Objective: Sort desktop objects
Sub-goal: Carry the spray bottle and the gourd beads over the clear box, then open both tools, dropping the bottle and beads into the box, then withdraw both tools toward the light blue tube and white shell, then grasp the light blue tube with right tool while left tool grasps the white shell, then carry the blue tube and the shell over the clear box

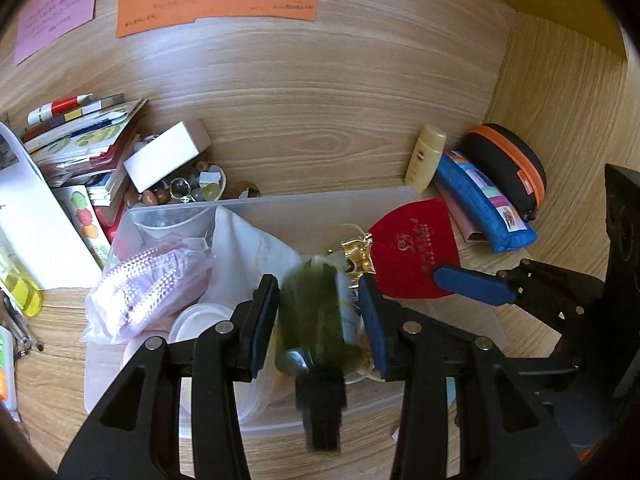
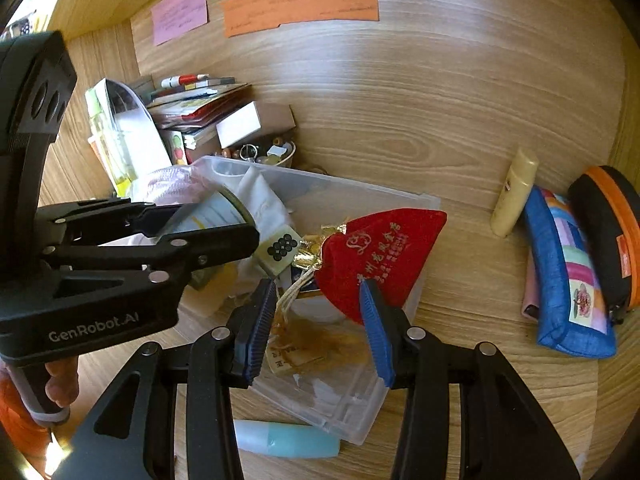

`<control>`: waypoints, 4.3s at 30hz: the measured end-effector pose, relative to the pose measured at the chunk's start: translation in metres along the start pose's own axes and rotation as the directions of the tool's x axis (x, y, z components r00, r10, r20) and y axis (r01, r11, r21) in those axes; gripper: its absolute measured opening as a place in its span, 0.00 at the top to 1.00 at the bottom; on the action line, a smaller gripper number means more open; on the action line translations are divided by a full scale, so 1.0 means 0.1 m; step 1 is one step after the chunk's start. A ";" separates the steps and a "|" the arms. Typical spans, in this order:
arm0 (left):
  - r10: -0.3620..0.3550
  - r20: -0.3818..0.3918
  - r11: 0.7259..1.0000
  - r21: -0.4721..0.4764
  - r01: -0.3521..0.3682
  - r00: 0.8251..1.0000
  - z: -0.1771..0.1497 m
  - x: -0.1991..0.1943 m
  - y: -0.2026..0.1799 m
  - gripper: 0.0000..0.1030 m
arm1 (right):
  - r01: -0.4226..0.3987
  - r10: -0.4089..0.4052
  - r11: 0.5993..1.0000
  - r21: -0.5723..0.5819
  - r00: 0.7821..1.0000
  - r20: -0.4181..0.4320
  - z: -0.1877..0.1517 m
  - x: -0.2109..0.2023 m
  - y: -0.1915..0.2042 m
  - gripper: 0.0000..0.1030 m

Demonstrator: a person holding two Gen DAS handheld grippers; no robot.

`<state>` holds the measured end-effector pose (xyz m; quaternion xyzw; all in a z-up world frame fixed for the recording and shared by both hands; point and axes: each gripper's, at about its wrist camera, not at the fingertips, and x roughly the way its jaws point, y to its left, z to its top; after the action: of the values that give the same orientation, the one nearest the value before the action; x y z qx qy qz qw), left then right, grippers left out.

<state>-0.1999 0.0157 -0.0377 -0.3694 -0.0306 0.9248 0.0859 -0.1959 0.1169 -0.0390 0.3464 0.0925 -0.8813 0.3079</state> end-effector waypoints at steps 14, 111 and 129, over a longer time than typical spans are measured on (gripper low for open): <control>0.034 0.058 0.999 -0.016 -0.033 0.998 0.01 -0.24 0.02 0.45 | 0.012 -0.008 0.999 -0.051 0.997 0.079 0.01 -0.18 0.11 0.39; 0.071 -0.077 0.993 0.101 -0.063 0.995 -1.62 -0.58 -0.52 0.86 | 0.007 0.001 0.993 0.119 0.998 -0.070 -0.93 -0.49 -0.08 0.31; 0.100 0.016 0.995 -0.001 -0.100 0.995 -1.31 -0.84 -0.11 0.86 | -0.003 0.005 0.997 0.079 1.000 -0.014 -0.70 -0.60 0.04 0.31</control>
<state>-0.0478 0.0103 -0.0744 -0.3632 -0.0126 0.9308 0.0392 -0.1205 0.1692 -0.0506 0.3646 0.0589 -0.8812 0.2950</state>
